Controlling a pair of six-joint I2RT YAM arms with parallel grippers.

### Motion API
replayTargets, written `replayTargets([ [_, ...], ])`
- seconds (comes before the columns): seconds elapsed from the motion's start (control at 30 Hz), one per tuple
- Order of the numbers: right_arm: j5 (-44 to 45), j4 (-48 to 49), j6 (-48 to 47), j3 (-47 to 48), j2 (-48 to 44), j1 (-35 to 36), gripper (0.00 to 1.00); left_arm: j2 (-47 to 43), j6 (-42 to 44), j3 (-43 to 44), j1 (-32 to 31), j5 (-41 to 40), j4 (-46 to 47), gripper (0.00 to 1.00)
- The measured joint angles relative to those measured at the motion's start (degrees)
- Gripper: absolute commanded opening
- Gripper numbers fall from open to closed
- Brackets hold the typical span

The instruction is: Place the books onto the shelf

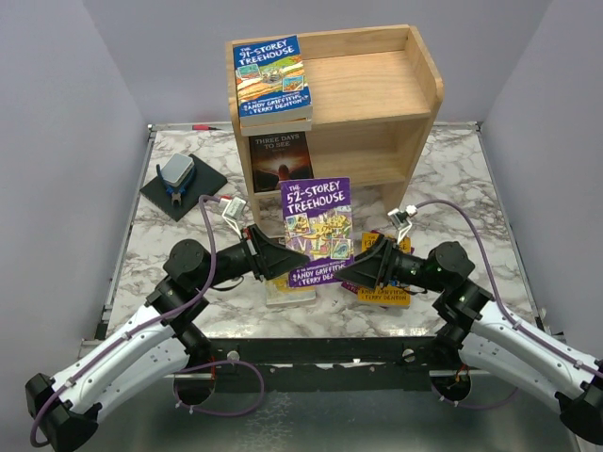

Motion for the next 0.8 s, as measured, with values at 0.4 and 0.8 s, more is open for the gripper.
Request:
replayTargets([
  [0.4,0.5,9.0,5.7,-2.0,-2.8,0.4,0.63,-2.1,0.9,0.0,0.0,-2.9,-0.5,0.0],
  [0.8,3.4,13.9,9.1,-2.2,-1.3,0.7,0.51,-3.9,3.0,0.0,0.0,-5.4,-3.2,0.0],
])
